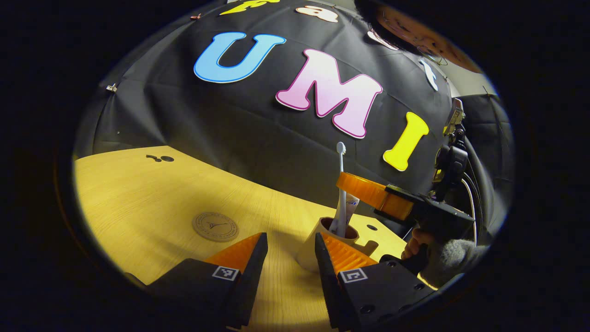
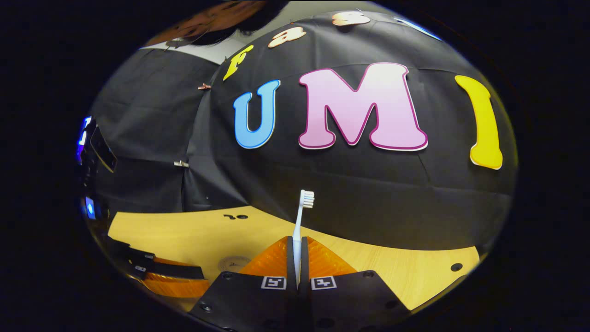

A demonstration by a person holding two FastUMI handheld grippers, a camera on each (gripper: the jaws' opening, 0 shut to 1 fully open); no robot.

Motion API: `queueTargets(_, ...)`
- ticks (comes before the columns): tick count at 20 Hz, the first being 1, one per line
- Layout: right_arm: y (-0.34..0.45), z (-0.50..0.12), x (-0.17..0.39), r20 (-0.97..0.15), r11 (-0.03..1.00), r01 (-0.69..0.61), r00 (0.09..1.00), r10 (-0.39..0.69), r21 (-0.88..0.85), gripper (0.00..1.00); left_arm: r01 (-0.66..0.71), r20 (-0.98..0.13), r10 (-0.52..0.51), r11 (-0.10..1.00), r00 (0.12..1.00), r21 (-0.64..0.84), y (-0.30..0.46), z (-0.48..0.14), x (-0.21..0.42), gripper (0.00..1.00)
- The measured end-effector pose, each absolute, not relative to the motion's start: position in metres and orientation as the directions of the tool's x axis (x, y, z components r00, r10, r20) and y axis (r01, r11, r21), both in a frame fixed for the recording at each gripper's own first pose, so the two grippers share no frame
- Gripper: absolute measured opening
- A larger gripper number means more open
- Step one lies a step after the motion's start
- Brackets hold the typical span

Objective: Put the toothbrush and toothpaste on the desktop into the cup, then pick up the cup and place it on the coaster on the desktop.

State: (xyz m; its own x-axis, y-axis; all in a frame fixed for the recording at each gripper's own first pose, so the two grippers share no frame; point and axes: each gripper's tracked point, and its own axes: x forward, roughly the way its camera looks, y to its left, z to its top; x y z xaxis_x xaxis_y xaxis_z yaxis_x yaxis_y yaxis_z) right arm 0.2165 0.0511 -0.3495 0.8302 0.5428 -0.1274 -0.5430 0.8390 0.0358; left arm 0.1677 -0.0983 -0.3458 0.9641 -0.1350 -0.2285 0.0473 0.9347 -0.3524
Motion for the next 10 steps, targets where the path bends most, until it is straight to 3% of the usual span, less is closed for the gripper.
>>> queueTargets(10, 0.049, -0.349, 0.218, -0.134, 0.843, -0.537, 0.837, 0.53, -0.024, 0.1, 0.017, -0.26, -0.109, 0.943, 0.959, -0.333, -0.086, -0.353, 0.16, 0.65)
